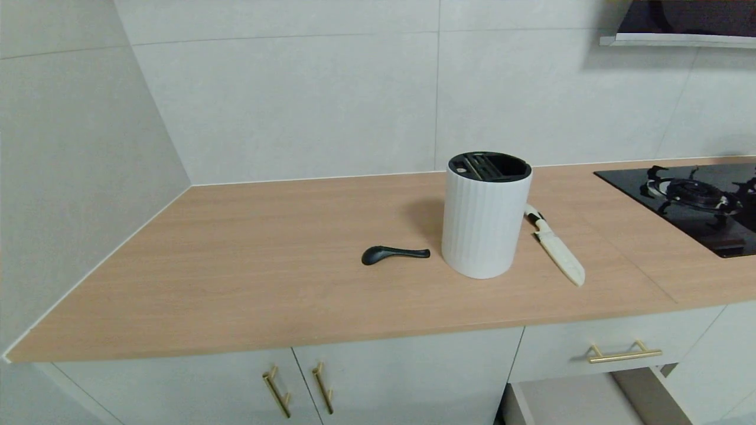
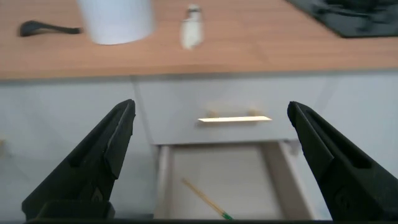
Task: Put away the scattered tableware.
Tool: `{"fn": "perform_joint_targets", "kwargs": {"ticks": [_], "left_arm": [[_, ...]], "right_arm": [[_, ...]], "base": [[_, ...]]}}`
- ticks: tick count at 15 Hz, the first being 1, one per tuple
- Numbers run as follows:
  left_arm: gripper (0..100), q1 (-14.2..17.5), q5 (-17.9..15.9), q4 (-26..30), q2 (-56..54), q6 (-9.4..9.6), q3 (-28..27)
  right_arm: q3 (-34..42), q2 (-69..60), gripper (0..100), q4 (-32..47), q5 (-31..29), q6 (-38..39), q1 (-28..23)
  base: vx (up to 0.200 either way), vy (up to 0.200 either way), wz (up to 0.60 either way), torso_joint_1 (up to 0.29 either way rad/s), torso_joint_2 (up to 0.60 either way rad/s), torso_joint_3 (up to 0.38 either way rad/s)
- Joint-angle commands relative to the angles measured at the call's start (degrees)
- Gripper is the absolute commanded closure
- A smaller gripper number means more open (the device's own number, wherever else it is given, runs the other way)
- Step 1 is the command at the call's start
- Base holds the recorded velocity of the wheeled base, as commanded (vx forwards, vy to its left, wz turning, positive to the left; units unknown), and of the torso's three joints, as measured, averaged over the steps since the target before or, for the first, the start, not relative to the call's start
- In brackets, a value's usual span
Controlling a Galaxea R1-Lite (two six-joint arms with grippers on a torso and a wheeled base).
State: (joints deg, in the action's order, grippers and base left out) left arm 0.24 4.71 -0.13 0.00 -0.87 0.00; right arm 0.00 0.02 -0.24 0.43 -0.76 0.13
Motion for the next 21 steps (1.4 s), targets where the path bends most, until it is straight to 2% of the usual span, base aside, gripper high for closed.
{"fn": "perform_joint_targets", "kwargs": {"ticks": [1, 6, 16, 19, 21], "left_arm": [[0, 0.0, 0.0, 0.0, 0.0, -0.01, 0.0], [0, 0.0, 0.0, 0.0, 0.0, -0.01, 0.0], [0, 0.0, 0.1, 0.0, 0.0, -0.10, 0.0], [0, 0.0, 0.1, 0.0, 0.1, -0.10, 0.0], [0, 0.0, 0.1, 0.0, 0.1, -0.01, 0.0]], "right_arm": [[0.0, 0.1, 0, 0.0, 0.0, 0.0, 0.0], [0.0, 0.1, 0, 0.1, 0.1, -0.3, 0.0], [0.0, 0.1, 0, 0.1, 0.0, 0.0, 0.0], [0.0, 0.1, 0, 0.1, 0.0, -0.1, 0.0], [0.0, 0.1, 0, 0.1, 0.0, -0.1, 0.0]], "base": [[0.000, 0.000, 0.00, 0.000, 0.00, 0.000], [0.000, 0.000, 0.00, 0.028, -0.07, -0.039], [0.000, 0.000, 0.00, 0.232, -0.53, -0.307], [0.000, 0.200, 0.00, 0.079, -0.19, -0.097], [0.000, 0.000, 0.00, 0.000, 0.00, 0.000]]}}
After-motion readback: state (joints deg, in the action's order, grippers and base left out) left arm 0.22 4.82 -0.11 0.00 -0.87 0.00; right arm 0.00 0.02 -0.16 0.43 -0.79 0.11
